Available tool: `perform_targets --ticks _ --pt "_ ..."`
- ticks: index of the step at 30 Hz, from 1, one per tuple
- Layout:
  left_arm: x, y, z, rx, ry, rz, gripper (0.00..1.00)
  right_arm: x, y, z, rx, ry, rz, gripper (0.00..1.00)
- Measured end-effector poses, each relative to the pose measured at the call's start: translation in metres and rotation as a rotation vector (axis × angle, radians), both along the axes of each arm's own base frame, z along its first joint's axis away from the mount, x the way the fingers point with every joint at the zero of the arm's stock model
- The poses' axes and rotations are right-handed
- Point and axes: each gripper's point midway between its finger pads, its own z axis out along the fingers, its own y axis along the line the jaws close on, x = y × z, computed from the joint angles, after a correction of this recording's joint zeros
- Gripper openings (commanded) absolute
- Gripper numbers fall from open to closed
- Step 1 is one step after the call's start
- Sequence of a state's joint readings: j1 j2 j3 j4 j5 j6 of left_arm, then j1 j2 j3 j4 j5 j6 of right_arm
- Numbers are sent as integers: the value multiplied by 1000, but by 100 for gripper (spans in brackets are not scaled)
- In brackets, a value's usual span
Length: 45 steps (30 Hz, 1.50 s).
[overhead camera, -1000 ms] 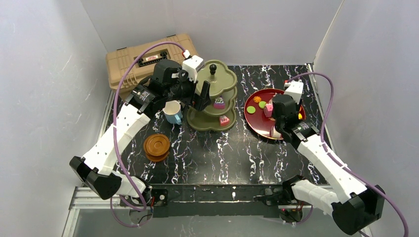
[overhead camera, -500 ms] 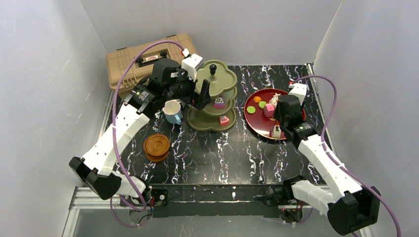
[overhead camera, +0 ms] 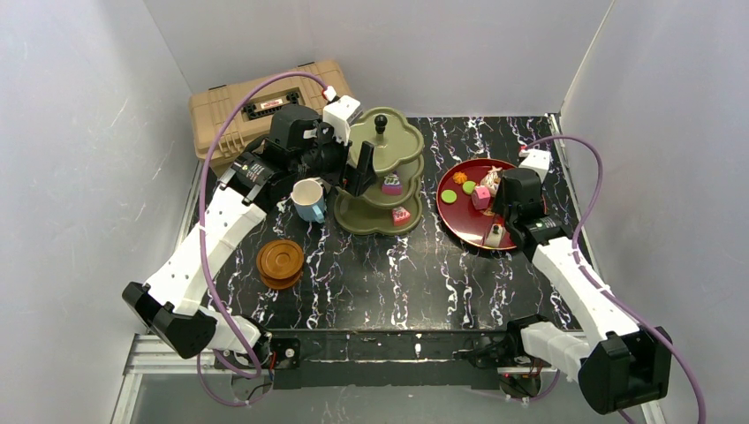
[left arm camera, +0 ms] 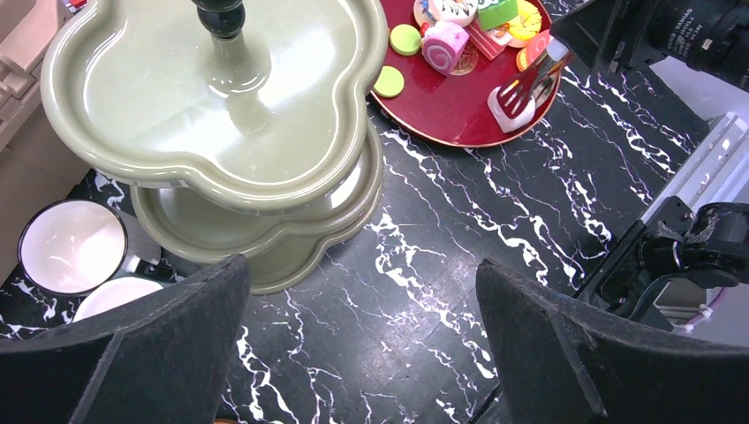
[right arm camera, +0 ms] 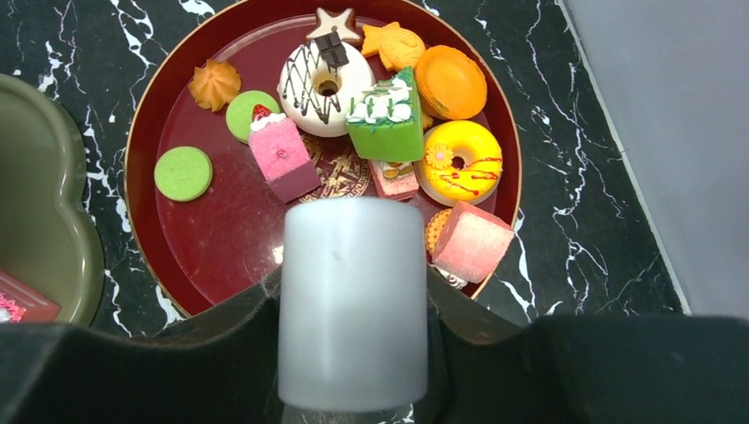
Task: Serve the afternoon tea
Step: Pick up the desert from the tray, then place the desert on the desert table.
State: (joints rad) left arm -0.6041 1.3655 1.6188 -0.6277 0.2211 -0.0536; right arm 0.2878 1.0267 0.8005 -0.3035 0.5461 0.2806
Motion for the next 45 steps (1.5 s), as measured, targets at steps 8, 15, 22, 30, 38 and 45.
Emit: perform_targets --ticks 8,15,22,30,38,45 --pt "1 1 0 3 -2 4 98 10 6 -4 -7 1 32 22" --pt "7 8 0 16 -12 38 98 13 21 10 41 -1 109 15" --pt "20 27 11 10 -29 104 98 31 57 96 143 -167 248 15" --pt "31 47 16 -8 -19 172 98 48 119 122 199 -225 421 15" --pt "34 52 17 -20 -10 186 98 66 144 116 239 -244 464 14" --pt "29 53 14 -23 -4 180 98 75 150 133 280 -308 460 14"
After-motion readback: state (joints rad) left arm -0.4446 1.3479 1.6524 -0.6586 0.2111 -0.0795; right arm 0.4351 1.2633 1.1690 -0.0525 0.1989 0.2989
